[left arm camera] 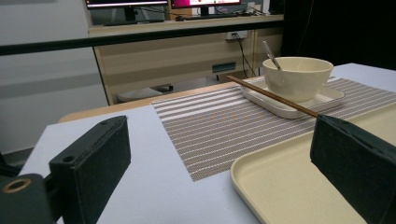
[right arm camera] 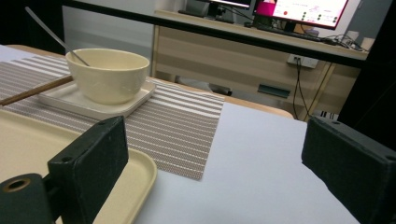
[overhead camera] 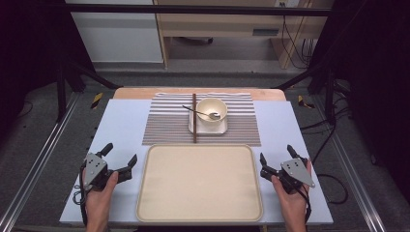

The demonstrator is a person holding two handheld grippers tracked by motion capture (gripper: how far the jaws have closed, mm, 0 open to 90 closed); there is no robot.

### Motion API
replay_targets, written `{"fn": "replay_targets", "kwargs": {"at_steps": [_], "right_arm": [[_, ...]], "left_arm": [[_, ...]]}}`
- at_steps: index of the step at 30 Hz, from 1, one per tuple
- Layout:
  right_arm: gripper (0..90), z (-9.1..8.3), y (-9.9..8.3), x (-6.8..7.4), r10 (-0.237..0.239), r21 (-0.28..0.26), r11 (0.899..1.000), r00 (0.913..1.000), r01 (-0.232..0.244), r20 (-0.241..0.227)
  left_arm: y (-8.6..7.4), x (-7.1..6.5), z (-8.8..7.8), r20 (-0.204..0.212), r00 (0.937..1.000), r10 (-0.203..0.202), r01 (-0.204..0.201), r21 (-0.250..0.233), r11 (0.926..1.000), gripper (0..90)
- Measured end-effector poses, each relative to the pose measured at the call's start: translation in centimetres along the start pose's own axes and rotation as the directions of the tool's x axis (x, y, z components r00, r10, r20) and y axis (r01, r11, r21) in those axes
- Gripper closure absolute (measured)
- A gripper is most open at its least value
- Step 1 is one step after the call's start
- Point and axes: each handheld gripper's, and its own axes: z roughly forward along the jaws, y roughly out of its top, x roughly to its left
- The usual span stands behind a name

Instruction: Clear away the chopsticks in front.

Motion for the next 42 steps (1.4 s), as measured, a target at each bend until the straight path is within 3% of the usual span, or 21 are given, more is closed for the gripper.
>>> {"fn": "replay_targets", "kwargs": {"at_steps": [2,3,4,6,9,13,15,16,17,20,21,23,28,34,36,37,38,39,40,41,42], "right_arm": [[10.3,0.0,0.0,-0.1,0.003,-0.009,1.000,1.0000,-0.003,0.008],[11.5,0.0,-0.2,-0.2,-0.001,-0.008,1.000,0.9999,0.001,0.013],[11.6,0.0,-0.2,-0.4,0.007,-0.009,1.000,0.9999,-0.007,0.013],[11.9,-0.1,-0.1,-0.6,0.032,-0.023,0.999,0.9993,-0.031,0.018],[11.2,-0.2,-0.1,-0.7,0.045,-0.024,0.999,0.9988,-0.045,0.019],[6.3,0.0,-0.4,-0.5,0.041,0.034,0.999,0.9988,-0.042,0.028],[6.3,0.1,-0.4,-0.5,0.057,0.049,0.997,0.9979,-0.058,0.030],[6.2,0.2,-0.4,-0.4,0.075,0.064,0.995,0.9964,-0.078,0.040],[5.0,0.2,-0.3,-0.2,0.059,0.098,0.993,0.9972,-0.063,0.046],[5.9,-0.3,0.0,0.1,0.026,0.072,0.997,0.9986,-0.030,0.045],[5.9,-0.3,0.0,0.1,0.026,0.072,0.997,0.9986,-0.030,0.045],[6.8,-0.5,0.1,0.2,0.023,0.071,0.997,0.9988,-0.026,0.043],[6.9,-0.3,0.3,0.1,0.013,0.069,0.998,0.9987,-0.016,0.050],[6.8,-0.3,0.3,0.1,0.007,0.063,0.998,0.9988,-0.010,0.049],[6.8,-0.3,0.4,0.1,0.004,0.062,0.998,0.9988,-0.007,0.050],[6.9,-0.3,0.4,0.1,0.000,0.062,0.998,0.9988,-0.003,0.048],[7.6,-0.4,0.5,0.1,0.005,0.061,0.998,0.9990,-0.008,0.044],[7.6,-0.4,0.5,0.1,0.005,0.061,0.998,0.9990,-0.008,0.044],[8.0,-0.5,0.6,0.1,0.016,0.052,0.998,0.9991,-0.018,0.039],[8.3,-0.5,0.6,0.2,0.014,0.052,0.999,0.9990,-0.016,0.042],[8.3,-0.5,0.6,0.2,0.014,0.052,0.999,0.9990,-0.016,0.042]], "left_arm": [[-0.1,0.1,0.3,0.010,0.9999,0.000,0.000,0.012,0.9999,4.1],[0.0,0.1,0.5,0.007,0.9997,0.025,-0.025,0.021,0.9995,3.9],[0.0,0.1,0.5,0.007,0.9997,0.025,-0.025,0.021,0.9995,3.9],[0.2,-0.1,0.4,0.005,0.9966,0.082,-0.082,0.040,0.9958,4.0],[0.8,-0.3,0.1,0.021,0.9942,0.106,-0.107,0.045,0.9933,4.1],[2.6,-0.8,0.7,0.025,0.9951,0.095,-0.096,0.038,0.9946,4.1],[3.6,-1.4,1.8,0.061,0.9930,0.101,-0.106,0.080,0.9912,4.1],[4.1,-1.8,2.4,0.097,0.9903,0.100,-0.109,0.100,0.9890,4.1],[4.9,-2.6,3.6,0.149,0.9842,0.096,-0.114,0.118,0.9865,4.1],[6.1,-4.4,5.0,0.186,0.9758,0.115,-0.141,0.134,0.9810,4.2],[6.1,-4.4,5.0,0.186,0.9758,0.115,-0.141,0.134,0.9810,4.1],[6.7,-5.5,6.1,0.209,0.9689,0.133,-0.165,0.146,0.9753,4.5],[7.9,-7.9,8.5,0.242,0.9531,0.182,-0.229,0.185,0.9557,6.2],[8.2,-9.8,11.8,0.285,0.9395,0.190,-0.254,0.209,0.9444,7.0],[8.2,-10.2,12.4,0.290,0.9392,0.183,-0.250,0.211,0.9450,7.9],[8.1,-10.4,12.7,0.305,0.9384,0.162,-0.240,0.237,0.9413,10.5],[7.7,-10.9,13.1,0.340,0.9338,0.110,-0.208,0.266,0.9412,16.8],[7.7,-10.9,13.1,0.340,0.9338,0.110,-0.208,0.266,0.9412,15.7],[7.4,-11.2,13.3,0.343,0.9308,0.127,-0.227,0.270,0.9358,15.0],[7.0,-12.0,13.6,0.334,0.9247,0.182,-0.276,0.260,0.9253,14.0],[7.0,-12.0,13.6,0.334,0.9247,0.182,-0.276,0.260,0.9253,12.6]]}}
